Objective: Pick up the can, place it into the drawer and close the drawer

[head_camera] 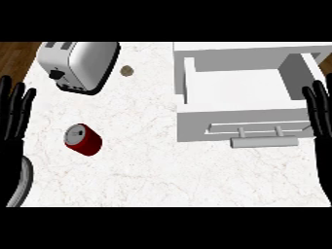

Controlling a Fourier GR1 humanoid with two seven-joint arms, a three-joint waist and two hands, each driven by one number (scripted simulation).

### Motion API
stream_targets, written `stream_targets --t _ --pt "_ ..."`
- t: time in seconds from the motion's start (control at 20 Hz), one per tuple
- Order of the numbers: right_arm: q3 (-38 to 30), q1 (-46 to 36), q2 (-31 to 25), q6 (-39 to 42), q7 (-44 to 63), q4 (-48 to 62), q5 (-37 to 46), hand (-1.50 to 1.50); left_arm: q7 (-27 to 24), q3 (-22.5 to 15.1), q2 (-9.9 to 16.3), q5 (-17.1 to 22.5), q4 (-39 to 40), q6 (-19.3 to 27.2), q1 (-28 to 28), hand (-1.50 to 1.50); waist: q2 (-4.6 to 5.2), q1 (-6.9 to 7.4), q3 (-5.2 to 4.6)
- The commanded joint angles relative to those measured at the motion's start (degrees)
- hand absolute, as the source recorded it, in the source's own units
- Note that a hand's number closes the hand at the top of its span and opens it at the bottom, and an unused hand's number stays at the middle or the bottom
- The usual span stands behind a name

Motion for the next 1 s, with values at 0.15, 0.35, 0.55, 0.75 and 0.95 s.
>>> stream_targets --t 0.15,0.35,0.55,0.75,0.95 --pt "-0.2 3.7 0.7 -0.5 -2.1 -3.0 0.4 -1.50 -4.0 -1.4 5.2 15.0 1.2 -16.0 -1.4 -1.50 0.70 0.75 -1.56" --pt "-0.6 5.2 0.9 -2.2 5.3 4.7 2.2 -1.50 6.2 -0.9 12.2 17.0 9.7 -20.9 0.1 -1.50 1.59 0.85 -1.51" --pt "-2.1 4.7 0.2 -2.4 11.5 2.4 0.5 -1.50 9.5 2.5 15.4 24.2 10.8 -25.1 -0.5 -1.50 0.91 1.45 -1.47" --pt "-2.2 9.8 0.0 -0.1 9.7 -1.2 0.0 -1.50 10.1 7.1 16.5 26.5 11.9 -28.3 -0.6 -1.50 0.82 1.43 -1.45" --pt "-5.8 9.7 -1.1 1.3 10.4 -1.5 -2.8 -1.50 15.4 9.4 16.6 31.1 7.2 -28.9 1.7 -1.50 0.80 1.54 -1.44"
